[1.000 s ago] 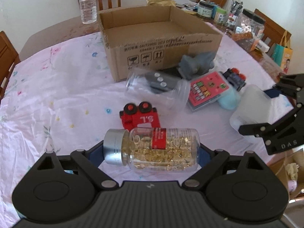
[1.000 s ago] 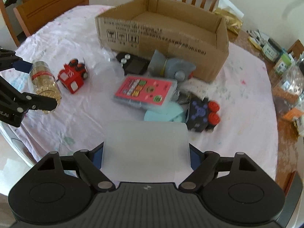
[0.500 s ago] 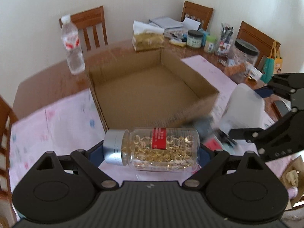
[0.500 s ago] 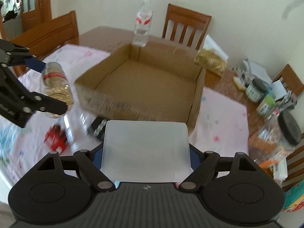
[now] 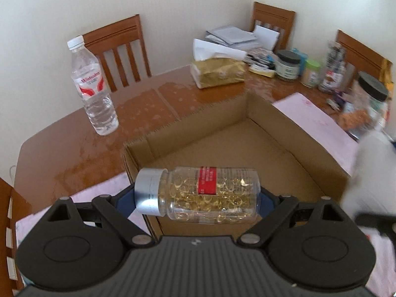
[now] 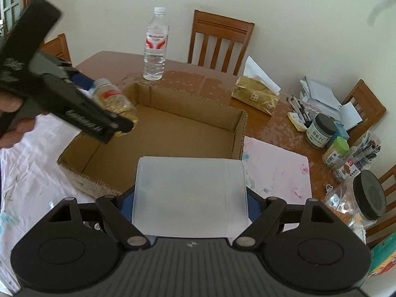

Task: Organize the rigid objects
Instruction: 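Carry both into the cardboard box and open the left tool to release the jar, then lower the white box beside the jar and open the right tool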

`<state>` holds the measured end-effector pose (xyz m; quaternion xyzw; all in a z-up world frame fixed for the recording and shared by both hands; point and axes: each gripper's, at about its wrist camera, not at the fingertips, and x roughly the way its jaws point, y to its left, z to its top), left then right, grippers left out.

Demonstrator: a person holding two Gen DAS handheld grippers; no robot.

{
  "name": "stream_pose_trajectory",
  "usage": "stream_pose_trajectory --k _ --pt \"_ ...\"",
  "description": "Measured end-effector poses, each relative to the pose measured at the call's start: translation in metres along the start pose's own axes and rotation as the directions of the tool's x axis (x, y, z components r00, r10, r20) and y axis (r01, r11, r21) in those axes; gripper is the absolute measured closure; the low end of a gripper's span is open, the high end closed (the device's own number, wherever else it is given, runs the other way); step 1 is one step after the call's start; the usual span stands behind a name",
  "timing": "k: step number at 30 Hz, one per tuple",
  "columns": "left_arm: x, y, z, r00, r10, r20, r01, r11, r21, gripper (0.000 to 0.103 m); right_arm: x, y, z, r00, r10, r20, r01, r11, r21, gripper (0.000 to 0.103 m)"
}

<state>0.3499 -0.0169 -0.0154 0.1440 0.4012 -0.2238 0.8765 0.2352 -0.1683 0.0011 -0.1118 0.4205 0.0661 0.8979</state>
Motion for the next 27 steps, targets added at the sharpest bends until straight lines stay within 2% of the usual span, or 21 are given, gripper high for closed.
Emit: stream_pose_trajectory --k 3,9,14,18,24,27 --pt "0.013 0.006 0.008 0.999 0.039 0.039 -0.038 0.999 -0.009 0.010 0.005 0.000 0.007 1.000 -0.007 -0.007 0.007 1.000 0.006 0.017" --pt "-0.001 0.018 0.000 0.997 0.007 0.070 -0.002 0.998 -0.068 0.008 0.015 -0.001 0.016 0.999 -0.025 -0.023 0.025 1.000 0.012 0.017" --pt "-0.026 0.027 -0.023 0.995 0.073 0.067 -0.064 0.990 -0.124 0.006 0.028 -0.002 0.026 0.999 -0.021 -0.037 0.021 1.000 0.004 0.017" --pt "-0.045 0.034 -0.045 0.988 0.142 0.062 -0.128 0.973 -0.191 0.003 0.043 -0.005 0.044 0.999 0.014 -0.038 -0.014 1.000 0.019 0.017" --pt "-0.060 0.041 -0.072 0.986 0.160 0.041 -0.144 0.956 -0.255 0.003 0.076 -0.006 0.080 1.000 0.016 -0.016 -0.016 0.999 0.035 0.016" --pt "-0.062 0.044 -0.080 0.988 0.149 0.034 -0.134 0.954 -0.269 0.003 0.095 -0.008 0.099 1.000 0.003 -0.017 -0.002 0.999 0.050 0.013"
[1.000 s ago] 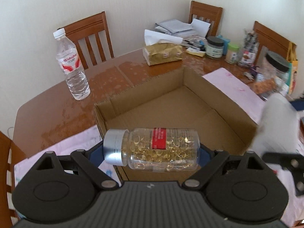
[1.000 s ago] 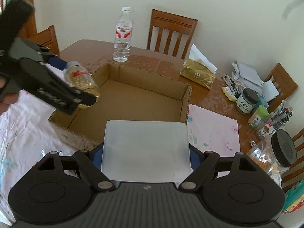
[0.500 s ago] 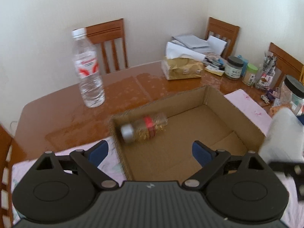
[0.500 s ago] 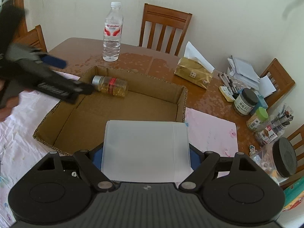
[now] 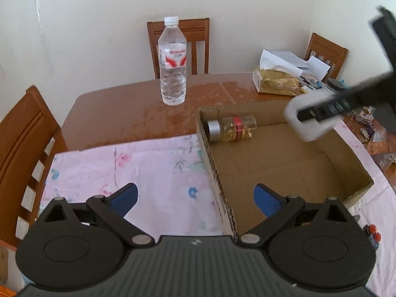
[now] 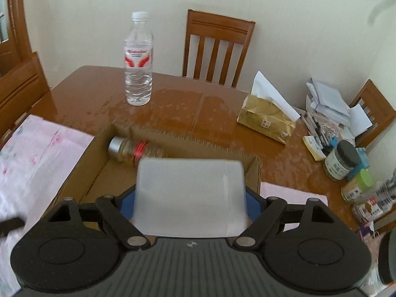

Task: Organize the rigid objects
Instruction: 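Lower the white box beside the jar and open the right tool, then move the left tool to the red S.L truck while the right tool approaches the black wheeled block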

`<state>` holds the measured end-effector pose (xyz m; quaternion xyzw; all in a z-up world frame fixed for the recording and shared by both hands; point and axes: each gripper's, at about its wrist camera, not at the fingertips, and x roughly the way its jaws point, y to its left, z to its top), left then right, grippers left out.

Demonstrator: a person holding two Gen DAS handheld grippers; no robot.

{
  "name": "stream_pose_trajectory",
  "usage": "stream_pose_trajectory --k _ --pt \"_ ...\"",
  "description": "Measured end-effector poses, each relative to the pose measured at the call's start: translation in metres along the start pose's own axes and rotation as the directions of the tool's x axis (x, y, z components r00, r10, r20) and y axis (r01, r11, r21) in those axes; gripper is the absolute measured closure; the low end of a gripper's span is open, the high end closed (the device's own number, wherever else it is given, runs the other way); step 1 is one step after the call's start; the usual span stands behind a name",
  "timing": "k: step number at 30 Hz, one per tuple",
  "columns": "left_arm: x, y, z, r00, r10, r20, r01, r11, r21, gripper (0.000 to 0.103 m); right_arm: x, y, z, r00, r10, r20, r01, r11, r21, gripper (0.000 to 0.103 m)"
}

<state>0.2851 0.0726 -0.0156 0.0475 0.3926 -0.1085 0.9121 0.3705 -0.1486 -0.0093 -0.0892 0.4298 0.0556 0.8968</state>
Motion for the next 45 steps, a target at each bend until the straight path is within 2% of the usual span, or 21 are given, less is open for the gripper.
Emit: stream_pose_trajectory --k 2,10,15,19,23,31,35,38,45 --pt "-0.001 0.002 -0.004 1.000 0.004 0.001 -0.004 1.000 -0.005 0.003 0.004 0.001 0.007 1.000 -0.023 0.008 0.023 1.000 0.007 0.000" --pt "-0.014 -0.007 -0.020 0.999 0.015 0.035 -0.016 1.000 0.024 0.003 -0.023 -0.001 -0.012 0.999 -0.024 0.035 0.023 0.999 0.026 0.000" --pt "-0.021 -0.020 -0.030 1.000 0.017 0.019 -0.017 1.000 0.014 0.003 -0.040 -0.004 -0.041 0.999 -0.013 0.037 0.012 0.999 0.033 0.000" --pt "-0.032 -0.033 -0.038 0.998 0.059 0.010 -0.059 0.998 -0.012 0.003 -0.054 -0.011 -0.070 0.999 0.003 0.033 -0.004 0.999 0.042 0.000" --pt "-0.044 -0.047 -0.052 0.997 0.071 -0.005 -0.071 0.997 -0.028 0.003 -0.067 -0.021 -0.102 1.000 0.014 0.026 -0.016 0.997 0.069 0.000" --pt "-0.054 -0.079 -0.086 0.989 0.124 -0.084 -0.126 0.992 -0.012 0.003 -0.068 -0.045 -0.168 0.997 0.049 -0.060 -0.042 0.993 0.115 0.000" --pt "-0.055 -0.088 -0.104 0.981 0.140 -0.134 -0.146 0.989 -0.036 0.003 -0.066 -0.050 -0.193 0.994 0.060 -0.092 -0.049 0.992 0.120 0.000" --pt "-0.056 -0.096 -0.113 0.976 0.148 -0.158 -0.156 0.987 -0.042 0.003 -0.063 -0.052 -0.205 0.990 0.090 -0.113 -0.075 0.989 0.127 0.000" --pt "-0.056 -0.107 -0.123 0.968 0.170 -0.182 -0.180 0.983 -0.035 0.003 -0.051 -0.049 -0.217 0.987 0.094 -0.131 -0.077 0.989 0.128 0.000"
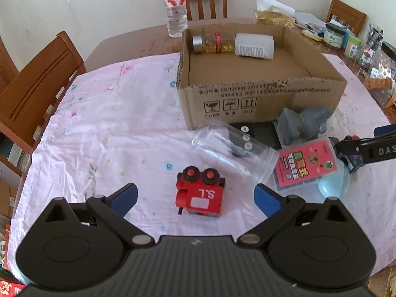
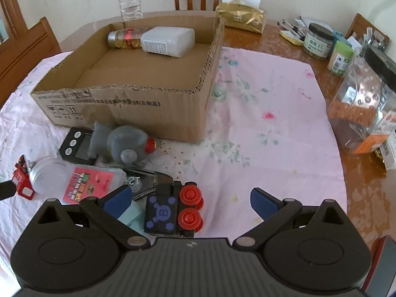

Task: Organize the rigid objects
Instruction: 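Move the left tool to the red S.L truck while the right tool approaches the black wheeled block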

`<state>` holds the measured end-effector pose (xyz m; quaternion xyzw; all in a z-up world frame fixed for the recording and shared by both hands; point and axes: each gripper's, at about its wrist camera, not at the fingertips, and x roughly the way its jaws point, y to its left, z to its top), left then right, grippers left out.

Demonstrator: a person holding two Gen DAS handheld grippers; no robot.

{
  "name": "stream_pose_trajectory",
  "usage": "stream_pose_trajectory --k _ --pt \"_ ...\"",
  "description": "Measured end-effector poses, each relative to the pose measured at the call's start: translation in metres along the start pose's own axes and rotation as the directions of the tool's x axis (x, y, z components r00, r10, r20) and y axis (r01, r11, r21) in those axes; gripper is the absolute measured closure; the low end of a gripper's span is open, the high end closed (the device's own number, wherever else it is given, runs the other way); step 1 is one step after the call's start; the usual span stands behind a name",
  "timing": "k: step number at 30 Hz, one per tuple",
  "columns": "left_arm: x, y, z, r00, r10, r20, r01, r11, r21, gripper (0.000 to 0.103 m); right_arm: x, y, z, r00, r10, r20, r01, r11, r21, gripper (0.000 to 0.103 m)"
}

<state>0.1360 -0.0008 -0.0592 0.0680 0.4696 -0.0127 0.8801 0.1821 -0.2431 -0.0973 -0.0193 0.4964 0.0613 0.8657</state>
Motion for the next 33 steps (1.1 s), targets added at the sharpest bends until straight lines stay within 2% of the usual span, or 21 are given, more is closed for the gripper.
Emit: stream_pose_trajectory --k 9,15,19,24,27,29,33 --pt "0.015 0.002 0.003 0.999 -0.037 -0.026 0.039 0.998 0.051 0.003 0.015 -0.008 -0.009 0.997 -0.049 -0.055 0.051 0.998 0.034 0.000" --pt "0.028 0.009 0.000 0.996 -0.068 -0.048 0.071 0.995 0.063 0.003 0.018 -0.017 -0.015 0.986 -0.145 -0.087 0.147 0.989 0.014 0.000" --pt "0.037 0.014 -0.003 0.995 -0.086 -0.058 0.090 0.994 0.059 0.003 0.022 -0.028 -0.015 0.990 -0.101 -0.101 0.109 0.992 0.070 0.000" --pt "0.048 0.016 -0.009 0.989 -0.132 -0.062 0.136 0.989 0.060 0.005 0.023 -0.026 -0.014 0.990 -0.099 -0.099 0.105 0.993 0.059 0.000" --pt "0.051 0.017 -0.013 0.987 -0.151 -0.055 0.154 0.986 0.064 0.014 0.023 -0.025 -0.013 0.990 -0.099 -0.097 0.105 0.993 0.060 0.000" --pt "0.053 0.019 -0.014 0.984 -0.169 -0.054 0.172 0.984 0.051 0.023 0.023 -0.026 -0.014 0.991 -0.098 -0.088 0.104 0.993 0.058 0.000" --pt "0.052 0.021 -0.014 0.984 -0.172 -0.037 0.174 0.984 0.044 0.031 0.021 -0.025 -0.016 0.992 -0.098 -0.073 0.103 0.993 0.056 0.000"
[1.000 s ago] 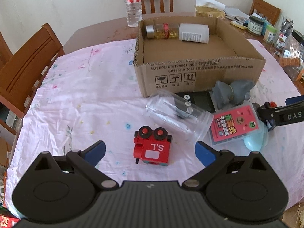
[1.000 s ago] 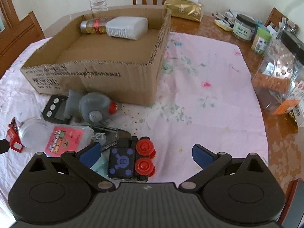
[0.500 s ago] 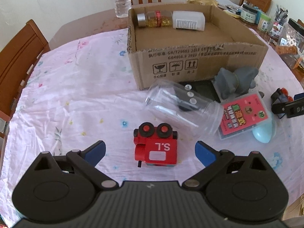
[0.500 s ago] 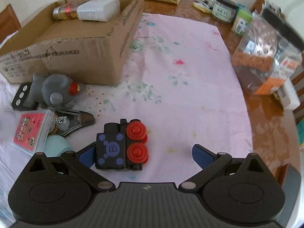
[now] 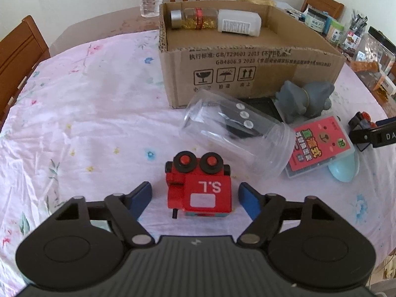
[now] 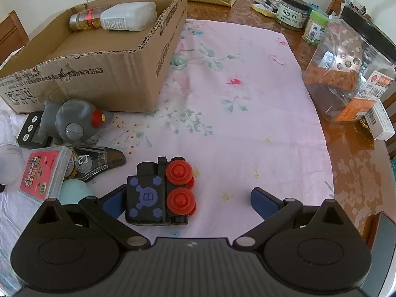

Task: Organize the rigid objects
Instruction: 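Move the left tool to the red S.L truck while the right tool approaches the black wheeled block, then close the left tool on the red truck while the right tool grasps the black block, then carry both toys to the cardboard box and open the right tool inside it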

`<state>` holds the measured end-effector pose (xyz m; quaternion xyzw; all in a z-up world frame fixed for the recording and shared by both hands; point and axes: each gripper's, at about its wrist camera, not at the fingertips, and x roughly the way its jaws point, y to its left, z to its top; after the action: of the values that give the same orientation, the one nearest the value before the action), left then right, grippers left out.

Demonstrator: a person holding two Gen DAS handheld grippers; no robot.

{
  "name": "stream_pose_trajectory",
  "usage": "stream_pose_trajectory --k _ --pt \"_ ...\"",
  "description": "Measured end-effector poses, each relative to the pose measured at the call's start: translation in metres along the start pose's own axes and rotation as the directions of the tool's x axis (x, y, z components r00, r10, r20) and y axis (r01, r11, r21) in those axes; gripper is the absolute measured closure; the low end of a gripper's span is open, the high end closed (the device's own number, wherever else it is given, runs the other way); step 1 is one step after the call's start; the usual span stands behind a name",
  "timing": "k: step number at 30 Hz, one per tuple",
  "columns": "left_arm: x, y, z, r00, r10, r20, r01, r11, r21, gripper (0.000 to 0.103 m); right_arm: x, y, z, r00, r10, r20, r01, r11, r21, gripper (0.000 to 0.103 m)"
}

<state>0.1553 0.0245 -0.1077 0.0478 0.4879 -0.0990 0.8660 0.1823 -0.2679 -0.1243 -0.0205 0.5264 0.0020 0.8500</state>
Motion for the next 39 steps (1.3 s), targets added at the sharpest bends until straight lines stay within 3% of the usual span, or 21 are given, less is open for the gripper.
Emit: stream_pose_trajectory --k 5,14,29,39 --pt "-0.003 0.001 0.000 1.000 -0.002 0.023 0.002 1.000 -0.002 0.050 -0.001 0.000 -0.002 1.000 0.002 0.017 -0.002 1.000 -0.005 0.000" --pt "-0.003 -0.001 0.000 1.000 -0.001 0.028 0.001 1.000 -0.006 0.052 -0.004 0.003 -0.004 1.000 -0.009 0.014 0.009 1.000 -0.009 0.000" --pt "-0.002 -0.002 0.001 1.000 0.011 0.024 -0.011 1.000 -0.008 0.053 -0.017 0.014 -0.005 0.997 0.064 0.051 -0.058 0.992 -0.114 0.047" --pt "-0.008 -0.002 0.001 1.000 0.013 -0.013 -0.013 0.999 0.037 0.053 -0.026 0.011 -0.003 0.994 0.092 0.053 -0.084 0.986 -0.142 0.048"
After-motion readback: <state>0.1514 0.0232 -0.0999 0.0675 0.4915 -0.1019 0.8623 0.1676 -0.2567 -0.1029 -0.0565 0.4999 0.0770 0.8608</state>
